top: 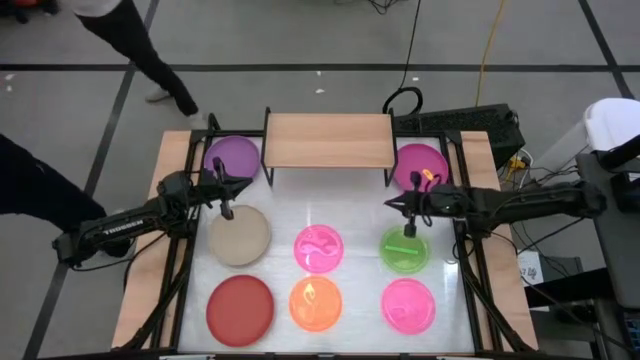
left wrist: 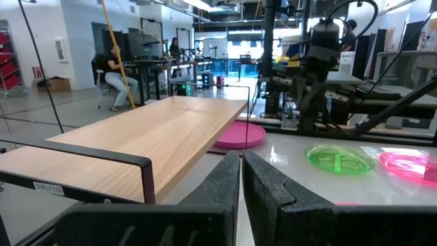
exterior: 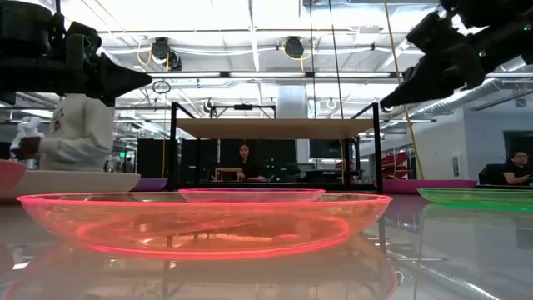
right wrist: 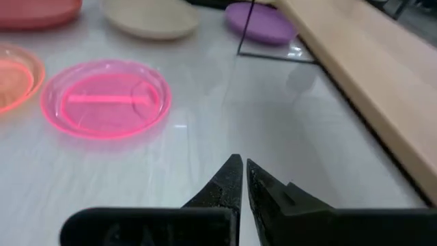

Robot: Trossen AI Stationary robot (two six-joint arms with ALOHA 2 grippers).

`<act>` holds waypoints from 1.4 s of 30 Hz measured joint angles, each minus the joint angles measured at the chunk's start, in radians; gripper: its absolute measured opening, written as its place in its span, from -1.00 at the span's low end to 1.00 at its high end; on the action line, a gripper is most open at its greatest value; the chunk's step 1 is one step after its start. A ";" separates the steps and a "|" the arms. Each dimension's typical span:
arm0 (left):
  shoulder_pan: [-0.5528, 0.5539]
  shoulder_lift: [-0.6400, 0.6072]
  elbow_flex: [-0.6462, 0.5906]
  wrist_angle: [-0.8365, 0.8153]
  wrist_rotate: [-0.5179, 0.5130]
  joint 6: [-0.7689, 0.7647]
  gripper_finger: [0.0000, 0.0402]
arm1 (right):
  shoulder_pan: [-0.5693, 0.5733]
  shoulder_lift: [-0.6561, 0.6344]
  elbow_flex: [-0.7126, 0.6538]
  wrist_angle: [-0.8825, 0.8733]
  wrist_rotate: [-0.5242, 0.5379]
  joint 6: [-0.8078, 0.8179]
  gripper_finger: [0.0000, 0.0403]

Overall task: Place and stack plates onto a shelf
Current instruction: Put the small green plate on the shelf

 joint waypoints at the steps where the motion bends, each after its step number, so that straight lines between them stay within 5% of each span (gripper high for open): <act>1: 0.000 0.000 0.000 0.000 0.000 0.000 -0.88 | 0.004 0.020 0.007 0.000 0.000 0.001 -0.96; 19: 0.000 0.000 0.000 0.000 0.000 0.000 -0.88 | 0.011 0.268 0.064 -0.118 -0.007 0.128 -0.81; 31: 0.000 0.000 0.000 0.000 0.000 0.000 -0.88 | 0.010 0.350 0.064 -0.167 -0.174 0.245 -0.39; 42: 0.000 0.000 0.000 0.000 0.000 0.000 -0.88 | -0.002 0.406 0.064 -0.346 -0.253 0.218 -0.32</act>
